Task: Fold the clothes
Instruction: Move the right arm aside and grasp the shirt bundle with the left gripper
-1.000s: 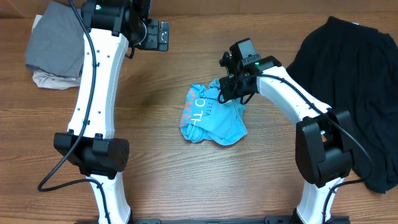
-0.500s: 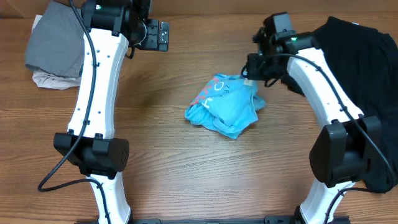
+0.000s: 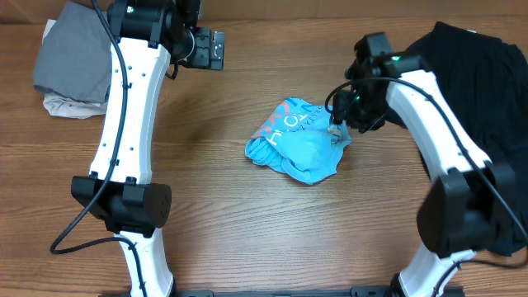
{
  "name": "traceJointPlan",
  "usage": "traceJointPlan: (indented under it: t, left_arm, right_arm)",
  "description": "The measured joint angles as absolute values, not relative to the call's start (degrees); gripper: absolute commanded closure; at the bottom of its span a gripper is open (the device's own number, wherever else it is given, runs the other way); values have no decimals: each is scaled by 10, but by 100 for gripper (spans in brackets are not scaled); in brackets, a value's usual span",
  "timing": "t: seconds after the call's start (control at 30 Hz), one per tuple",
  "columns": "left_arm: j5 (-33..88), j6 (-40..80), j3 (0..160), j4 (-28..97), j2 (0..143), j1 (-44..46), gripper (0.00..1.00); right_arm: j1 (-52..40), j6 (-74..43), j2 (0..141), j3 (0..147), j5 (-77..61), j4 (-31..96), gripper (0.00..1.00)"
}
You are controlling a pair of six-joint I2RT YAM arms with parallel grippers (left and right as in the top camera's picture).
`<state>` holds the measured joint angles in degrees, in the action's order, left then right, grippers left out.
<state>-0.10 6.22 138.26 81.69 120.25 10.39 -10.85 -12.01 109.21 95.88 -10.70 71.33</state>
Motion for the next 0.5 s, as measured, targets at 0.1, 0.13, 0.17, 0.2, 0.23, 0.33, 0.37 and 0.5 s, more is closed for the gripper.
traceJointPlan:
  t: [0.1, 0.13, 0.17, 0.2, 0.23, 0.33, 0.37, 0.5]
  left_arm:
    - [43, 29, 1383, 829, 1204, 106, 0]
    - [50, 22, 1383, 834, 1205, 109, 0]
    - [64, 7, 1383, 841, 1208, 114, 0]
    - [79, -12, 1383, 853, 1215, 125, 0]
    - [86, -21, 1383, 858, 1220, 131, 0]
    - [112, -63, 1383, 881, 1249, 175, 0]
    - [116, -70, 1383, 883, 1259, 189, 0]
    - [129, -95, 1381, 874, 1305, 271, 0]
  right_arm:
    - [-89, -129, 1046, 990, -105, 714, 34]
    - [-73, -131, 1034, 997, -105, 714, 30]
    - [-58, -133, 1027, 1001, -104, 715, 27]
    - [-41, -133, 1022, 1003, -105, 717, 23]
    - [-22, -134, 1019, 1004, -104, 719, 22]
    - [46, -137, 1021, 1004, -100, 724, 20]
    - [66, -137, 1021, 1004, -101, 725, 19]
    - [139, -137, 1021, 1004, -105, 728, 19]
